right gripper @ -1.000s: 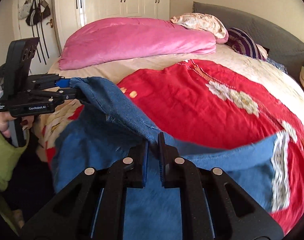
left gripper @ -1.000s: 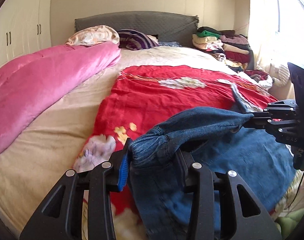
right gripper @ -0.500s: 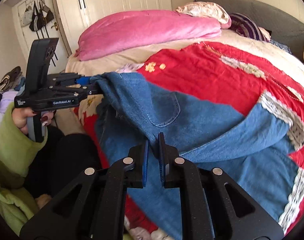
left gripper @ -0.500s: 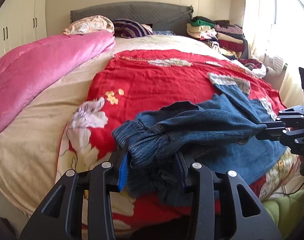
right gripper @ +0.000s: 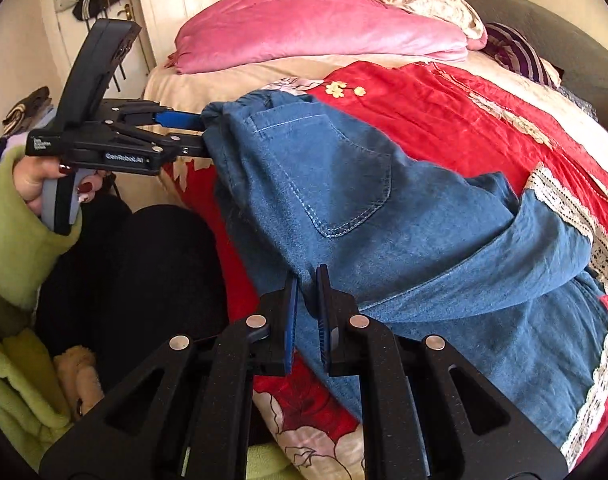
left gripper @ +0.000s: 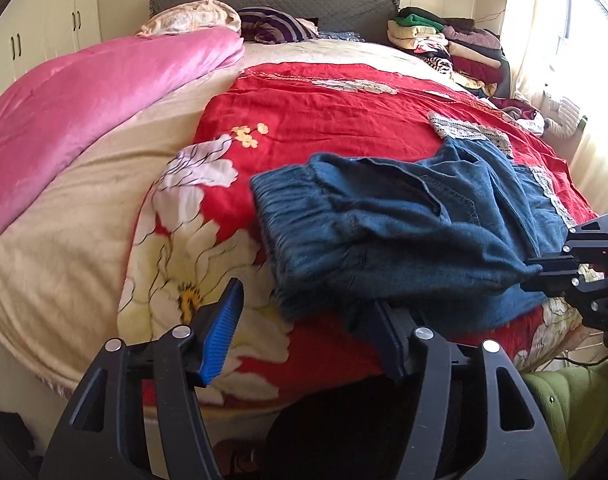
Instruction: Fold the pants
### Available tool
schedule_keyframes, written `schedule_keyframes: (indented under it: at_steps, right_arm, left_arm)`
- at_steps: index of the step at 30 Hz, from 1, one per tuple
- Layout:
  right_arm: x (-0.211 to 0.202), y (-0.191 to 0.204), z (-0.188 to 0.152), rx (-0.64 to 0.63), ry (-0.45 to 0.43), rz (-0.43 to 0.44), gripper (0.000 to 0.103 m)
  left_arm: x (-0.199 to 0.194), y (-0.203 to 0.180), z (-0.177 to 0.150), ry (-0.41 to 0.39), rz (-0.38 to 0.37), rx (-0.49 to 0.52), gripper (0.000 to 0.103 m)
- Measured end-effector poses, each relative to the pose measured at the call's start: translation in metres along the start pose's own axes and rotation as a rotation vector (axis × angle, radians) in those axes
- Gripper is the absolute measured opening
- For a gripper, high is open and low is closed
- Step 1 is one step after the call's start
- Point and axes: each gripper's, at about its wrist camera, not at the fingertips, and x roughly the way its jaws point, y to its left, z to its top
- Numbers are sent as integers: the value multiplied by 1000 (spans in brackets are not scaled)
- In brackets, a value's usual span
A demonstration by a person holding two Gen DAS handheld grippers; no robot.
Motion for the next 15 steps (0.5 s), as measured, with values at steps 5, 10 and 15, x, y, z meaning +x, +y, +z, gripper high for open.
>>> schedule_keyframes:
  at_steps: [5, 10, 15]
  right_arm:
    - [6, 2, -5, 4, 9, 17, 5]
    - [15, 13, -10, -24, 33, 34, 5]
    - [18, 17, -13, -37, 39, 26, 6]
  left_arm:
    - [-17, 21, -5, -8, 51, -73, 60]
    - [-33, 1, 12, -78, -12, -60, 57]
    - [-8, -40, 33, -64, -115, 2, 57]
